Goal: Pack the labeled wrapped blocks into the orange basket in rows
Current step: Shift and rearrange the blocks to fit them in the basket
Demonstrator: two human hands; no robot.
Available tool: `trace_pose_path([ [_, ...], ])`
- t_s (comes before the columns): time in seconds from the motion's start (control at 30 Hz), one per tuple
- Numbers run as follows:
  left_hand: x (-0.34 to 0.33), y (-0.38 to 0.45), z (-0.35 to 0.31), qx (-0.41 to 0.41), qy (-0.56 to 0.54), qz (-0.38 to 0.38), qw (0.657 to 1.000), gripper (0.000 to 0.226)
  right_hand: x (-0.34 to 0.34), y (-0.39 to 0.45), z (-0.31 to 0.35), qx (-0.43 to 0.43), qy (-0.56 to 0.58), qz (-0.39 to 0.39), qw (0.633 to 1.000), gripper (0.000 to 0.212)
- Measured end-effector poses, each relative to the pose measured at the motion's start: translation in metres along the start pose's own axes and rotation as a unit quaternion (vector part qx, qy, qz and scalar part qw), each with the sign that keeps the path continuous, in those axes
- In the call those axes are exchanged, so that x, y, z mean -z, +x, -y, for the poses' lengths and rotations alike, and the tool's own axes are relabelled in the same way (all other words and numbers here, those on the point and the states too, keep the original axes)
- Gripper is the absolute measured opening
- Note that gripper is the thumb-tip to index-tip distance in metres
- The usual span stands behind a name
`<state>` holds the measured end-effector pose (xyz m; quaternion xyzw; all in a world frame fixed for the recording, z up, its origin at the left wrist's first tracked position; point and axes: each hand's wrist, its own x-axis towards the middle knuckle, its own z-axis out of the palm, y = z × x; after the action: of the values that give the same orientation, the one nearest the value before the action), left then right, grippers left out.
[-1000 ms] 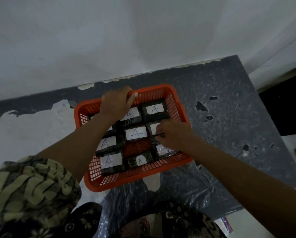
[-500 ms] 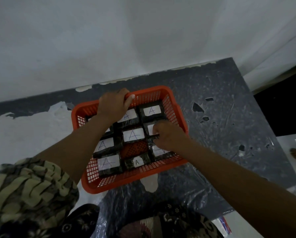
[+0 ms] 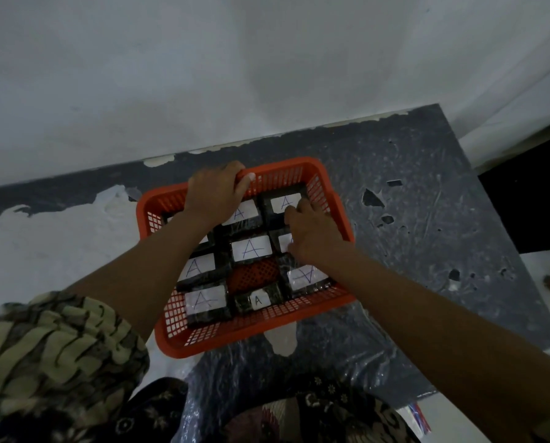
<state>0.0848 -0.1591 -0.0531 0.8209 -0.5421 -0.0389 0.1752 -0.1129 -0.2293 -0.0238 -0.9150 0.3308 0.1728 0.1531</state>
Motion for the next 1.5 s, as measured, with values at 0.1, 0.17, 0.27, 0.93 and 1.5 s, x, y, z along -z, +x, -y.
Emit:
trace_pose_path([
  [0.1,0.001,-0.001,0.000,0.000,-0.006,0.007,1.000,0.041,0.005,0.001,-0.001,0.029,0.007,0.020,0.999,0.051],
  [0.17,0.003,-0.003,0.000,-0.015,-0.015,0.008,1.000,0.040,0.009,0.000,-0.004,0.047,0.021,0.031,0.998,0.040],
  [0.27,0.004,-0.011,0.000,-0.048,-0.019,0.001,0.999,0.046,0.012,0.000,-0.011,0.069,0.035,0.000,0.997,0.031],
  [0.93,-0.005,-0.094,-0.051,-0.004,-0.053,0.164,0.985,0.048,0.032,-0.029,-0.029,0.091,0.156,-0.130,0.975,0.028],
  [1.5,0.005,-0.076,-0.064,-0.019,-0.096,0.162,0.982,0.046,0.032,-0.043,-0.075,0.014,0.365,-0.242,0.899,0.030],
])
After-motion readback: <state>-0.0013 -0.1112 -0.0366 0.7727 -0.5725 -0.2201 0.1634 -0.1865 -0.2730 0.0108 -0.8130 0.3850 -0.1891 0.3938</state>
